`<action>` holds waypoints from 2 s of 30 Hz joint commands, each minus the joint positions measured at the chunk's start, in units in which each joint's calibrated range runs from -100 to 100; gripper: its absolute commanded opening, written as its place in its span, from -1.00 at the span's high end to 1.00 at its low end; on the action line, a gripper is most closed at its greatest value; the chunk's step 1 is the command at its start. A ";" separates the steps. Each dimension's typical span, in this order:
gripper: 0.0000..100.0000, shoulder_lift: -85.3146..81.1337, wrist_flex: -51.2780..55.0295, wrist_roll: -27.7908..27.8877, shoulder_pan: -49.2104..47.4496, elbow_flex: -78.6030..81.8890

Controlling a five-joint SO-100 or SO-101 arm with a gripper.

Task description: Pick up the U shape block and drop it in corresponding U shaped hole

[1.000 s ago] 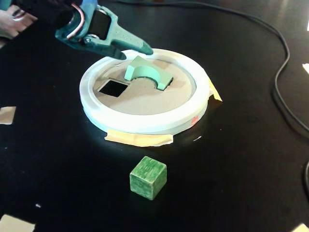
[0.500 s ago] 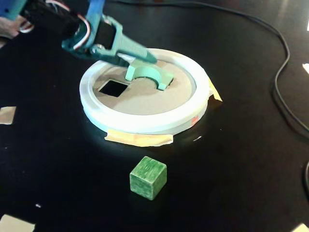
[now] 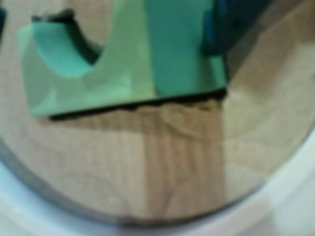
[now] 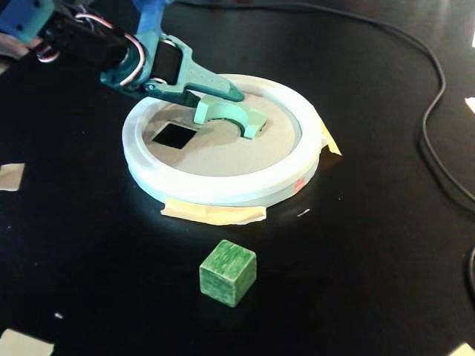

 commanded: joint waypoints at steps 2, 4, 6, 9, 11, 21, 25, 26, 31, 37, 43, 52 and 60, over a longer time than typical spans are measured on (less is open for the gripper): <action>-0.33 3.24 -2.42 0.39 1.73 -7.04; -0.33 3.60 -2.42 0.39 1.73 -7.50; -0.33 3.60 -2.42 0.39 3.11 -7.59; -0.33 2.88 -2.52 0.44 4.86 -7.59; -0.33 2.61 -2.52 0.44 5.98 -7.59; -0.36 -2.49 -1.11 0.39 4.23 -4.49; -0.36 -12.97 2.10 0.44 4.36 2.43; -0.36 -15.48 3.40 0.44 4.36 3.79; -0.36 -29.18 14.64 0.49 5.73 9.17; -0.36 -46.74 35.31 0.98 6.23 12.63; -0.36 -61.96 56.39 7.77 16.47 11.63; -0.36 -77.10 69.93 18.85 38.44 12.54; -0.33 -77.91 79.67 23.74 53.05 15.81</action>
